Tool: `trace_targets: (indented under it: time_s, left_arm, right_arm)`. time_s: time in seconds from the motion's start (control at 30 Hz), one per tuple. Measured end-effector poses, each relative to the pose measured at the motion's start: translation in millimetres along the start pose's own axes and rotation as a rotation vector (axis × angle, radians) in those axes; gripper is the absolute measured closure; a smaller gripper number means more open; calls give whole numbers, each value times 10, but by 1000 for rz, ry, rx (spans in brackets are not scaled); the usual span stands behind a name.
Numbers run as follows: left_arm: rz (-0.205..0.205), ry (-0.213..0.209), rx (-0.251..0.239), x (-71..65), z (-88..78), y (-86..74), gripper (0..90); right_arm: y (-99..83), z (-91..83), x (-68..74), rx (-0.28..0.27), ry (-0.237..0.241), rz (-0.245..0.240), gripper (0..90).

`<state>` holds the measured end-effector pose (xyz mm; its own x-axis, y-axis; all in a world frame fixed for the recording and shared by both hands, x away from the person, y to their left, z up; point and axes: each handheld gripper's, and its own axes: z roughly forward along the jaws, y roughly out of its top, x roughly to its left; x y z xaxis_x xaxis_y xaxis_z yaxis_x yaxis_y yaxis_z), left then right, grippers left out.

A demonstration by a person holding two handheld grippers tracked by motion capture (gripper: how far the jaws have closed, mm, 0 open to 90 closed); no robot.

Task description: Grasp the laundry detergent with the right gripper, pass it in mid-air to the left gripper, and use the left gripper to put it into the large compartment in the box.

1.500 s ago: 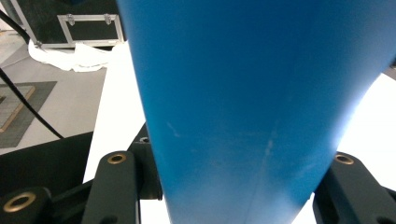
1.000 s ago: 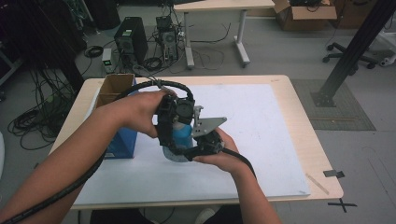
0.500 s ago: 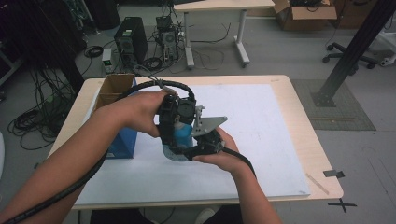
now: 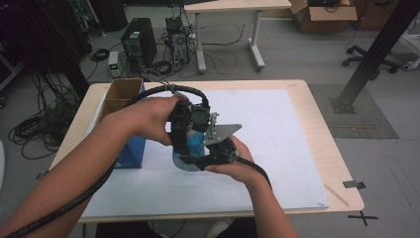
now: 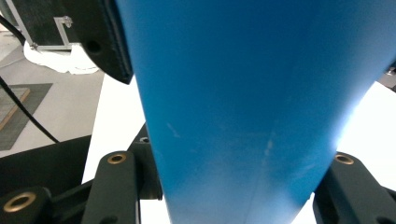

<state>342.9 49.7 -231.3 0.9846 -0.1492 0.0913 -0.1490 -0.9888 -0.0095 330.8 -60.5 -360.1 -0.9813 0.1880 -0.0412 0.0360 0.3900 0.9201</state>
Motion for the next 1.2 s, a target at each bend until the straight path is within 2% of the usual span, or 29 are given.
trace_targets:
  time_s: [0.17,0.3,0.53,0.7,0.77,0.83,0.97,1.07,1.17,1.2]
  left_arm:
    - [3,-3,-5,-8,-4,9,314]
    - [5,-14,1,-13,-14,22,379]
    - [1,-11,13,-18,15,39,385]
    - [4,-11,22,-26,51,40,389]
    - [3,-11,26,-29,56,42,390]
    - [1,-8,33,-37,56,49,391]
    - [-9,-14,48,-43,51,55,393]
    - [-6,-12,52,-50,42,54,393]
    - [-2,-13,56,-52,30,51,394]
    - [-1,-12,58,-55,27,52,394]
  right_arm:
    - [9,-6,4,-1,-1,-5,455]
    - [8,-13,-2,-1,-6,-6,455]
    - [-11,-15,-3,2,-5,-6,455]
    - [-32,-8,-5,23,-9,-29,453]
    - [-30,-2,9,23,-15,-14,452]
    - [-43,15,31,5,-15,10,447]
    - [-68,30,25,-17,-5,-7,443]
    - [-64,37,41,-26,-9,3,440]
    - [-63,33,33,-26,-14,-25,439]
    - [-58,40,50,-34,-11,-3,438]
